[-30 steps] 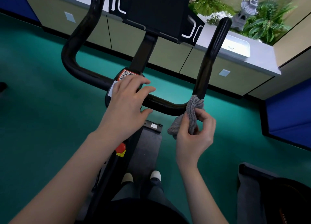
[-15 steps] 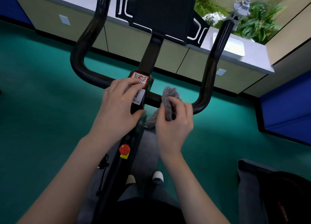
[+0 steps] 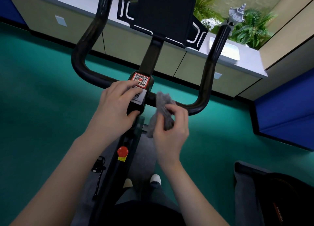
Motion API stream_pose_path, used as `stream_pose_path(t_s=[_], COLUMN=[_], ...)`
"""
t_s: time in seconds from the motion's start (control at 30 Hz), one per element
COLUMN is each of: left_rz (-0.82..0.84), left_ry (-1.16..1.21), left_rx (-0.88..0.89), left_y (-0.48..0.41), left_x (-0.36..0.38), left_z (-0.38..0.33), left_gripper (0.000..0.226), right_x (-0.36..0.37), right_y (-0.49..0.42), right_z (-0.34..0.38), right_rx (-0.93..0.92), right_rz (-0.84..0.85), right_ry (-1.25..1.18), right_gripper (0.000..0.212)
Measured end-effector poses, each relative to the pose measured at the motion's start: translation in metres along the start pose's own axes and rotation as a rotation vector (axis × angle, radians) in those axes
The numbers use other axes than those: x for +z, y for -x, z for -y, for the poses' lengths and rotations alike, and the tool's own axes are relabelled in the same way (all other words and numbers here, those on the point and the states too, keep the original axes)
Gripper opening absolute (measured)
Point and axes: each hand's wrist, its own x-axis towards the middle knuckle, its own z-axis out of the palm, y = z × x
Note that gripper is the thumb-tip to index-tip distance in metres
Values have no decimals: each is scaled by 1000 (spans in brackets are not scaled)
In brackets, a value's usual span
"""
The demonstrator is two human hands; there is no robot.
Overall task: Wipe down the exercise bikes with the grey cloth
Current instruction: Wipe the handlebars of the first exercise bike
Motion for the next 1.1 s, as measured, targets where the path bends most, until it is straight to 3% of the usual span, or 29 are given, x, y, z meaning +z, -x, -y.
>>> stream_pose_path(t_s=[0.2, 0.3, 0.7, 0.83, 1.1], left_rz=[-5, -3, 19, 23, 19], left_ry=[6, 8, 13, 17, 3], left_rx=[-6, -13, -16, -11, 14], left_y=[0, -1, 0, 0, 1], left_x=[3, 3, -1, -2, -3], left_z=[1, 0, 3, 4, 6], left_gripper=[57, 56, 56, 54, 52], right_x=[-44, -41, 12, 29, 41], right_y=[15, 2, 19, 24, 28], right_z=[-40, -48, -25, -15, -4], right_rx=[203, 274, 402, 414, 315], right_rz=[-274, -329, -240, -135, 5], right_ry=[33, 29, -185, -259, -211], right_gripper=[21, 17, 27, 23, 22])
